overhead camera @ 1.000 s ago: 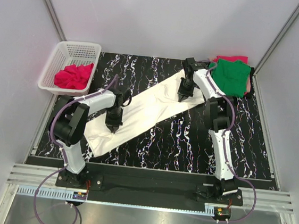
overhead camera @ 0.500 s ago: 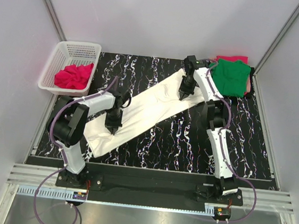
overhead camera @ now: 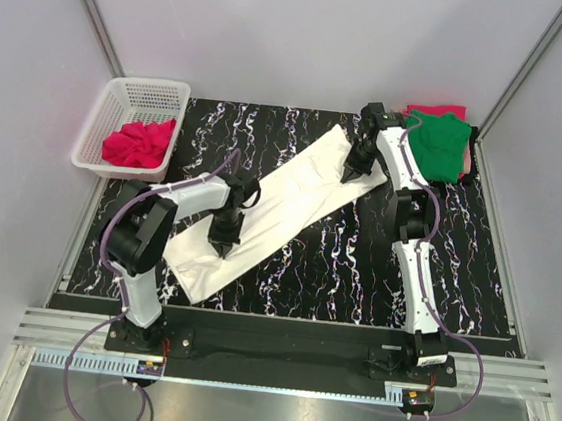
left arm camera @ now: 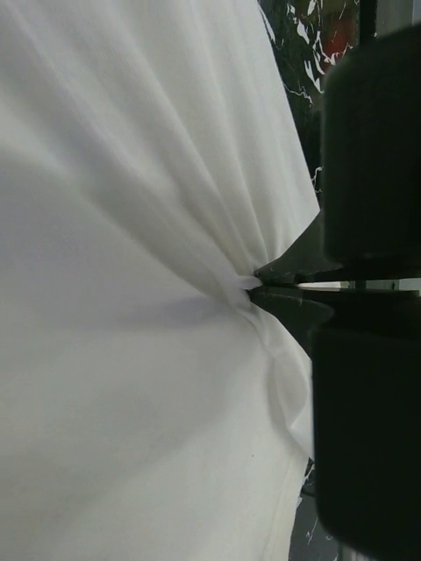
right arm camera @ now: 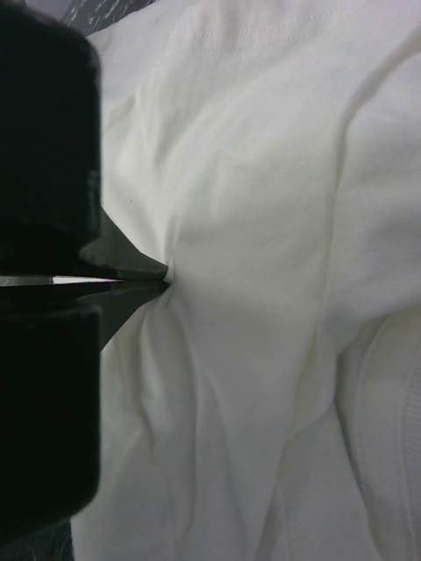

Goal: Fold and stack the t-shirts
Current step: Fold the tshirt

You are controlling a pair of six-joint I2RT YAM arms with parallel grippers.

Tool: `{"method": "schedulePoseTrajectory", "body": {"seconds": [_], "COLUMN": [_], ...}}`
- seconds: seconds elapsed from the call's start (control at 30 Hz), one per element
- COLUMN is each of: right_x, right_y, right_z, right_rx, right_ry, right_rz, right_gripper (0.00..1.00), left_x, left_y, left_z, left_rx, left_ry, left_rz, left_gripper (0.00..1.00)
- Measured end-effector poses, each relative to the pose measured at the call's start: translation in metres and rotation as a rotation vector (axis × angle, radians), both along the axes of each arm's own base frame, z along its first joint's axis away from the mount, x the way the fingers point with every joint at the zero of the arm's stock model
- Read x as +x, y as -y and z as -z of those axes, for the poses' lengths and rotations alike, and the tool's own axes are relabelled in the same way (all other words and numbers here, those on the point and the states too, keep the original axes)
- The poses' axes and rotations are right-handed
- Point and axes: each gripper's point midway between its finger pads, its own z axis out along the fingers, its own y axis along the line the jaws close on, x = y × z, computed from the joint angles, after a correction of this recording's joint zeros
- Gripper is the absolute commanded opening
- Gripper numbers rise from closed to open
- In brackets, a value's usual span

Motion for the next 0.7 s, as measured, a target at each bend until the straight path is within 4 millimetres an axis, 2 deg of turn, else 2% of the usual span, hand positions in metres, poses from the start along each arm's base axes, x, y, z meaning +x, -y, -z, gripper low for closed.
{"method": "schedulePoseTrajectory", "body": {"seconds": [0.27, 0.7], "right_x": [0.008, 0.026], "right_y": [-0.009, -0.026], "right_z": [0.000, 0.000], "right_rx": [0.070, 0.176], "right_ry": [0.026, 0.093], "right_rz": [-0.018, -0.047], "right_gripper": [0.00, 0.00], "left_x": [-0.004, -0.024], "left_y": [0.015, 0.064], "left_z": [0.000, -0.001], "left_rx": [0.008, -0.031], "left_ry": [-0.049, -0.095], "left_rz": [0.045, 0.178], "left_gripper": [0.00, 0.00]}}
